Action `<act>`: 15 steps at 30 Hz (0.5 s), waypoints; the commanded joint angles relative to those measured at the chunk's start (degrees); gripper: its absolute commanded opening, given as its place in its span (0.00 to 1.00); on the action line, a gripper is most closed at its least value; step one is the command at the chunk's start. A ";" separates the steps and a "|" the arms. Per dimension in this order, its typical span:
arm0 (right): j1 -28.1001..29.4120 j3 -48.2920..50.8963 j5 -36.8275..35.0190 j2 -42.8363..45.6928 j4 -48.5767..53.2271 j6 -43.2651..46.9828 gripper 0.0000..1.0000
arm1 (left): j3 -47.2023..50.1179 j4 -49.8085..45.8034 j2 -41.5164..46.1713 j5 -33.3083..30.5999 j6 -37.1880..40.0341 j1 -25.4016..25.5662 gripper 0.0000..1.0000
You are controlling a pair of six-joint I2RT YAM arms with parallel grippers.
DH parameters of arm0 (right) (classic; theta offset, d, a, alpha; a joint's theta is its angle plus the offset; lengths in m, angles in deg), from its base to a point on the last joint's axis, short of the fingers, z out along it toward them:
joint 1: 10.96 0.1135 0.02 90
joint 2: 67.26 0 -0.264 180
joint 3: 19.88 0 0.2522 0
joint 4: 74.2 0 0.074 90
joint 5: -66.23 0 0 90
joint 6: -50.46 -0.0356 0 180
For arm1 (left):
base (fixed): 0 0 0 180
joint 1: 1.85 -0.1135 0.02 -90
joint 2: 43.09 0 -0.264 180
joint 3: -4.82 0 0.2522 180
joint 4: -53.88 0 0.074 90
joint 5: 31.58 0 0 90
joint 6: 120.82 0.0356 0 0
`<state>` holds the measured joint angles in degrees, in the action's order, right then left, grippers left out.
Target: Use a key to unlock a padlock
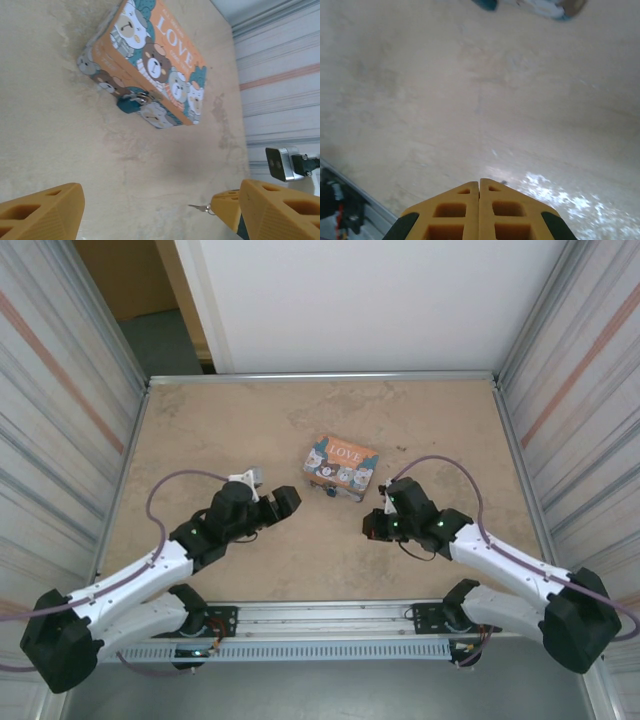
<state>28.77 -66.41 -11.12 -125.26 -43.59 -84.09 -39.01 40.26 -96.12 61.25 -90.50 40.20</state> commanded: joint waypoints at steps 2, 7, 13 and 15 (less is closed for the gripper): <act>-0.22 -0.69 0.30 4.49 -3.86 -1.69 0.00 | 0.51 4.96 0.76 3.54 -10.41 -0.29 0.81; -0.22 -2.23 -0.08 6.55 -7.58 -0.91 0.00 | 0.26 11.48 -2.29 6.68 -23.32 -0.29 0.78; 0.26 -4.67 0.28 5.82 -12.31 0.43 0.00 | 0.29 23.20 -9.19 9.75 -36.88 1.32 0.78; 0.66 -5.40 0.19 5.08 -13.82 0.76 0.00 | -0.23 25.53 -11.65 10.48 -39.16 2.06 0.77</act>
<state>28.86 -69.30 -10.91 -119.77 -53.15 -84.09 -39.01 58.47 -105.83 69.27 -121.32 41.29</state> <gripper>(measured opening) 0.044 0.768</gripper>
